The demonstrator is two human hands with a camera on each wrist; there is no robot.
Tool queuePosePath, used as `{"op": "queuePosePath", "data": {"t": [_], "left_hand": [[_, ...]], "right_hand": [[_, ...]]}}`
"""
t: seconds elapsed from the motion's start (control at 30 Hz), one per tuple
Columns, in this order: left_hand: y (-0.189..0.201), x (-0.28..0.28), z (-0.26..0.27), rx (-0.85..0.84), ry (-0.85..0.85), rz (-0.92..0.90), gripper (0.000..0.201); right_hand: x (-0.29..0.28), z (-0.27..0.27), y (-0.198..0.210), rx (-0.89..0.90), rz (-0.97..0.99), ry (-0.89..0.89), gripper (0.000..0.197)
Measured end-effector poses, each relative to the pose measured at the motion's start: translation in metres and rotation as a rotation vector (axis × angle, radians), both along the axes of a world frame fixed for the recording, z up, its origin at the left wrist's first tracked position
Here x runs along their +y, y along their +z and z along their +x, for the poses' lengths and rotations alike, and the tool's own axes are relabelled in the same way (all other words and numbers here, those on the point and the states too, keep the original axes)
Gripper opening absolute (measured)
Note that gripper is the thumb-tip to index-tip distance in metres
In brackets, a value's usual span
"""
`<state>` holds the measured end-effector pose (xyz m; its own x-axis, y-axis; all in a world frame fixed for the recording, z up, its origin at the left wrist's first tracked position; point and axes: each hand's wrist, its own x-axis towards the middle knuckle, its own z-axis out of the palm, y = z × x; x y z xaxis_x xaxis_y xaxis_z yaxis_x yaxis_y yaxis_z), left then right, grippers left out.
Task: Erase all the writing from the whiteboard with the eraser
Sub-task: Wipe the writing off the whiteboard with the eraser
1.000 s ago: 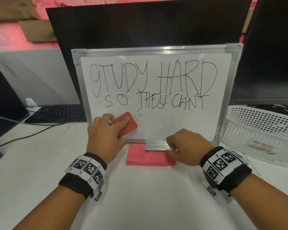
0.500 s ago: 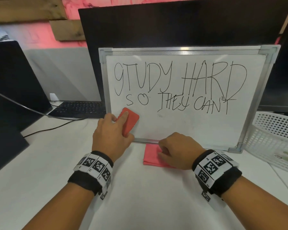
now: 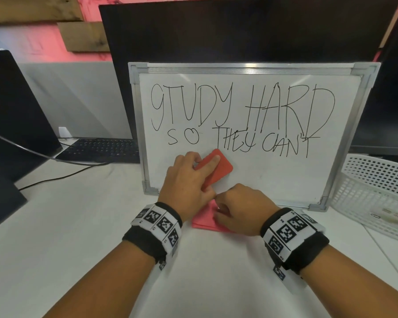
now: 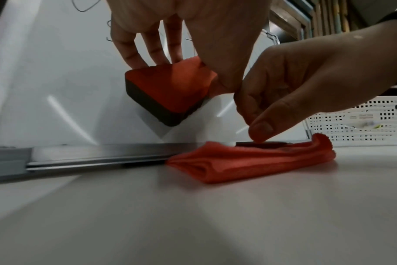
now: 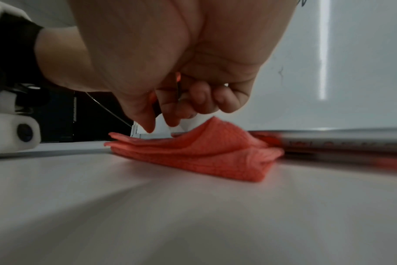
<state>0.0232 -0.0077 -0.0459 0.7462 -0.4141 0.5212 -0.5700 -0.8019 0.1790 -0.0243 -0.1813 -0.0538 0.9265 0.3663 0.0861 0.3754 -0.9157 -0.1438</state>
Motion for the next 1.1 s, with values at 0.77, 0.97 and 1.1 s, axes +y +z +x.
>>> {"op": "queuePosePath", "data": {"t": [0.77, 0.97, 1.1], "left_hand": [[-0.001, 0.02, 0.001, -0.048, 0.073, 0.061, 0.064], [0.005, 0.049, 0.006, -0.028, 0.261, -0.129, 0.07], [0.009, 0.057, 0.007, 0.03, 0.328, -0.198, 0.074]], "right_hand": [[-0.007, 0.001, 0.0, 0.034, -0.02, -0.045, 0.039], [-0.007, 0.0, 0.001, 0.038, -0.011, -0.042, 0.037], [-0.007, -0.001, 0.002, 0.045, -0.009, -0.046, 0.036]]}}
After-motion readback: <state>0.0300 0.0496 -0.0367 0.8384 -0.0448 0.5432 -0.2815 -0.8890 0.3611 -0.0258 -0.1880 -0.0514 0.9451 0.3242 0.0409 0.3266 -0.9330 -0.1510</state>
